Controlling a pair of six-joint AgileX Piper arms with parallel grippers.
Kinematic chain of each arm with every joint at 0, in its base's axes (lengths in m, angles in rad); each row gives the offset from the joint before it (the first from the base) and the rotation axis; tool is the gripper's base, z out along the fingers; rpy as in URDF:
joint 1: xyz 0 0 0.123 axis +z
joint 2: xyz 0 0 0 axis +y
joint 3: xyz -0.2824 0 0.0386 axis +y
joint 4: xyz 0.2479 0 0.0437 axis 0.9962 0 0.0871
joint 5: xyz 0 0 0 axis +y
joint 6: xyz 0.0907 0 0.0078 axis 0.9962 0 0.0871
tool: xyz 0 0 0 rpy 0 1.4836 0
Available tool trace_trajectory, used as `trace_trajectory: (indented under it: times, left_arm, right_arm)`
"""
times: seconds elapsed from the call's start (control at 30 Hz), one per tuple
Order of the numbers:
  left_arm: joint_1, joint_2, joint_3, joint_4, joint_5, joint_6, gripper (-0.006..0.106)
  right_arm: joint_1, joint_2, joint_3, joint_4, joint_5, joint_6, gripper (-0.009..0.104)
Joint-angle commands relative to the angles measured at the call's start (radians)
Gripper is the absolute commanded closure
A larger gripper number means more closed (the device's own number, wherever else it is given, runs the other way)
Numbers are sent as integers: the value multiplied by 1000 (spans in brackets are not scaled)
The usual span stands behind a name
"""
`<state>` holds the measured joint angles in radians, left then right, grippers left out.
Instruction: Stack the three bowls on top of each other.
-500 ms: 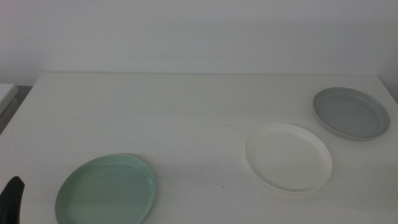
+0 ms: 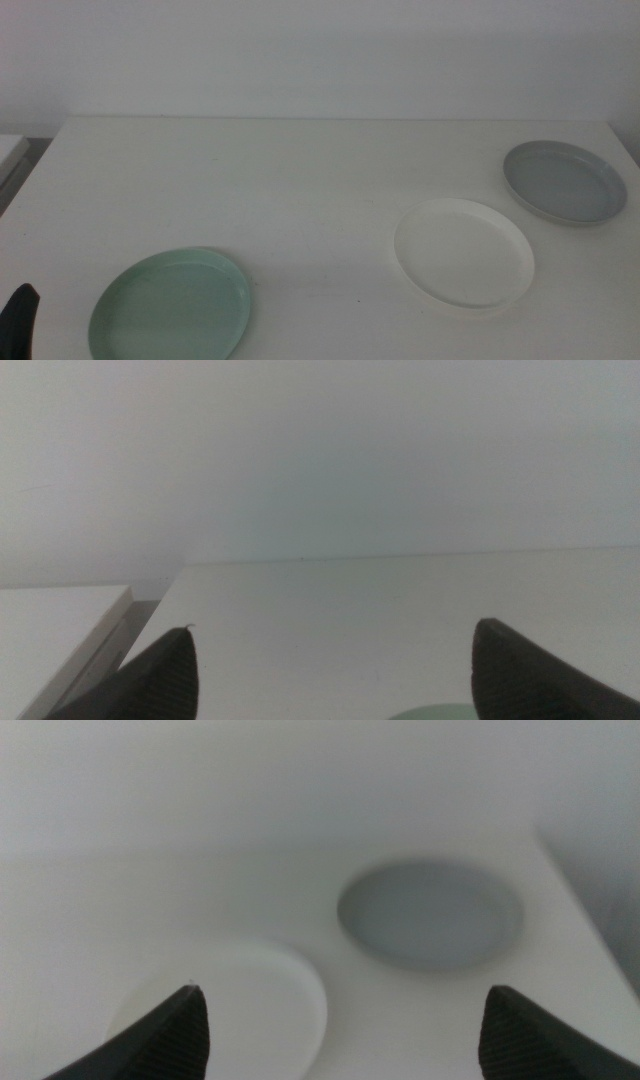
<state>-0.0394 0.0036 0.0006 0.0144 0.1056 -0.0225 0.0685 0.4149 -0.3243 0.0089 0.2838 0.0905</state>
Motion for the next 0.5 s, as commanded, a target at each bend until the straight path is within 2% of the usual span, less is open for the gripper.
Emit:
trace_trajectory:
  times: [0.0,0.07,0.13,0.3,0.47]
  left_arm:
    - [0,-4,-1,-3,-13,-9,7]
    - [0,-4,-1,-3,-13,-9,7]
    - [0,-4,-1,-3,-13,-9,7]
    - [0,-4,-1,-3,-13,-9,7]
    - [0,-4,-1,-3,-13,-9,7]
  right_arm:
    - [-9,130,-145,1,195,19,2]
    - [-9,218,-260,1,398,19,2]
    - [-9,300,-360,-3,529,19,2]
    - [-9,411,-478,9,570,30,2]
    - [-9,439,-490,59,563,41,2]
